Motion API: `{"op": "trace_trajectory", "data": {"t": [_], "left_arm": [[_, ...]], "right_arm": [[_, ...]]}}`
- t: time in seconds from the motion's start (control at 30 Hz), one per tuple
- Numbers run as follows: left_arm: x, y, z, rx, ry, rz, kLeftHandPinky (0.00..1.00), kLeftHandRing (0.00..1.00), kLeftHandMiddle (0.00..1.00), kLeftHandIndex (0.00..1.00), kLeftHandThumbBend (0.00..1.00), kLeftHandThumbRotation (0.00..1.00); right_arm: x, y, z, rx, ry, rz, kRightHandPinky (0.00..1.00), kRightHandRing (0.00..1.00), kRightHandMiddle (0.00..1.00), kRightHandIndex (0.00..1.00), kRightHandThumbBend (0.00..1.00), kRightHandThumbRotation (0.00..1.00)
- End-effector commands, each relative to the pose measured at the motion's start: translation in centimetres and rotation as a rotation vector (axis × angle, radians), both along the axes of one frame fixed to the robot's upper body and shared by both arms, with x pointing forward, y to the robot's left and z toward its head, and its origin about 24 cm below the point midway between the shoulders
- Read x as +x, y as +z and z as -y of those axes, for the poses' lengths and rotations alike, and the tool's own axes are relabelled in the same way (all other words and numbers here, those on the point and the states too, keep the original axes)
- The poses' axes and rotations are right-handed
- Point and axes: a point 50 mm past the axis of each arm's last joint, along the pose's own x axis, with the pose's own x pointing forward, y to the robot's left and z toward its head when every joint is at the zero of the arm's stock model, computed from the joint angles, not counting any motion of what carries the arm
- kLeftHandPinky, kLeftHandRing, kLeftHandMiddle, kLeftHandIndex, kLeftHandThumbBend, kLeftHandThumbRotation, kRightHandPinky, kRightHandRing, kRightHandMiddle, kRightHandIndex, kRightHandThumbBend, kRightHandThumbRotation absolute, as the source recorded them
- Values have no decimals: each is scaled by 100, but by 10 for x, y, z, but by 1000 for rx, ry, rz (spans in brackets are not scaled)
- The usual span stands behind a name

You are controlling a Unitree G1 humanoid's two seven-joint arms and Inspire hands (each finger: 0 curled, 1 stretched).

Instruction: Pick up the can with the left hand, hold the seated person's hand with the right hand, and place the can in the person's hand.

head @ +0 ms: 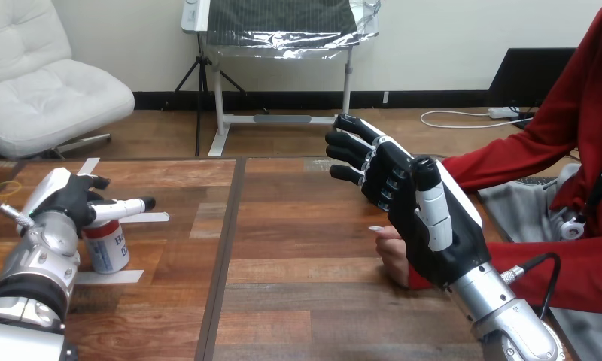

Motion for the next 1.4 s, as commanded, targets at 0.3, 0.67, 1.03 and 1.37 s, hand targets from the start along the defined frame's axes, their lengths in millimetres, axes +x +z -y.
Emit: {"op": "trace_trajectory", "data": {"t": [0.3,0.67,1.03,1.37], "left_arm": [[17,27,7,6,-24,67,69,82,86,87,71,44],[18,28,7,38,-41,32,71,86,89,88,75,33],[18,28,6,60,-50,3,75,89,92,88,82,23],[18,28,7,81,-55,-22,76,89,92,89,85,15]], "right_arm": [[4,18,1,-1,-11,76,87,90,88,90,90,100],[4,18,1,6,-9,74,86,89,88,90,90,100],[4,18,2,8,-10,73,86,89,88,90,90,100],[4,18,2,5,-13,74,87,89,88,90,90,100]]}}
